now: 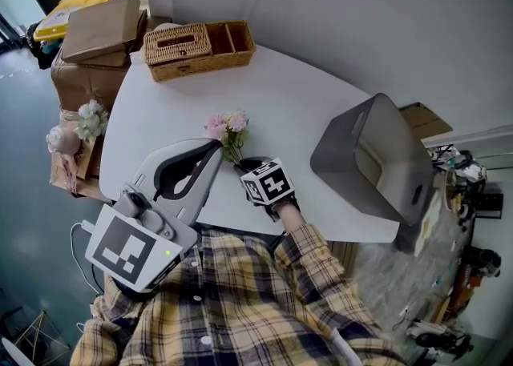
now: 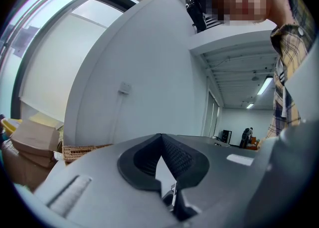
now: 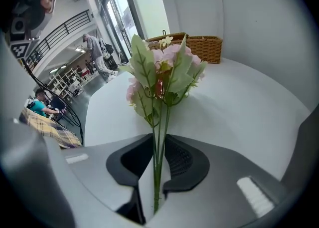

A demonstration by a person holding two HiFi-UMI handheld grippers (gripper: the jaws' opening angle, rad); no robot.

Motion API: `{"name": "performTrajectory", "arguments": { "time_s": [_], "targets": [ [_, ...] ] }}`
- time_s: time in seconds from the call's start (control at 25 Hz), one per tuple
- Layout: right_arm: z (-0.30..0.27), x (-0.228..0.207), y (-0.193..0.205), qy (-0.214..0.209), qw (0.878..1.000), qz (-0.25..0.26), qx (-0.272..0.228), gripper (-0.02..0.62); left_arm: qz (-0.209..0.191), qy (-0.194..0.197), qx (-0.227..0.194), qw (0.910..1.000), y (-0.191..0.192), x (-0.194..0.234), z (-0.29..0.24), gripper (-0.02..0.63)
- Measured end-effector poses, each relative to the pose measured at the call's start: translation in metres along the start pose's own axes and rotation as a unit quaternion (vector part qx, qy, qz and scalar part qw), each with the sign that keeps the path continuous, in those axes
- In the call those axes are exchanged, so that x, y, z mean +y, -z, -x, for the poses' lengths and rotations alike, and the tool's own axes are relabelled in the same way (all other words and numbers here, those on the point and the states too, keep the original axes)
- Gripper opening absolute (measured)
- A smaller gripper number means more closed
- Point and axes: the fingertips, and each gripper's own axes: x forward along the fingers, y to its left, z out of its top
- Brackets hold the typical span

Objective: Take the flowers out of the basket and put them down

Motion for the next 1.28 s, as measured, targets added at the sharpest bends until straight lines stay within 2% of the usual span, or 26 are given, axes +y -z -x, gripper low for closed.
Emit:
{"name": "performTrajectory", "arguments": {
  "time_s": [0.16, 0.44, 0.56, 0.68, 1.0, 1.28],
  "targets": [
    [0.003, 0.0, -0.002, -0.001, 1.0, -0.006, -0.01, 0.087, 0.002, -0.006, -0.001, 1.0, -0.001, 0.0, -0.002, 0.012],
    [0.041, 0.003, -0.009, 0.003, 0.998, -0.005, -0.057, 0.112, 0.004, -0.008, -0.006, 0.9999, -0.008, -0.02, -0.006, 0.012],
    [0.064, 0.007, -0.019, -0.006, 0.996, -0.004, -0.086, 0.112, 0.001, -0.001, -0.037, 0.9993, -0.02, -0.032, -0.013, 0.012],
    [0.096, 0.012, -0.035, -0.017, 0.992, -0.003, -0.126, 0.112, 0.007, -0.001, -0.022, 0.9997, -0.017, -0.043, -0.022, 0.012],
    [0.186, 0.025, -0.073, -0.042, 0.97, 0.006, -0.239, 0.097, 0.001, 0.01, -0.023, 0.9997, -0.017, -0.069, -0.05, 0.012],
    [0.272, 0.021, -0.088, -0.04, 0.942, 0.01, -0.334, 0.066, -0.007, 0.034, -0.024, 0.9991, -0.017, -0.097, -0.083, 0.012]
  ]
}}
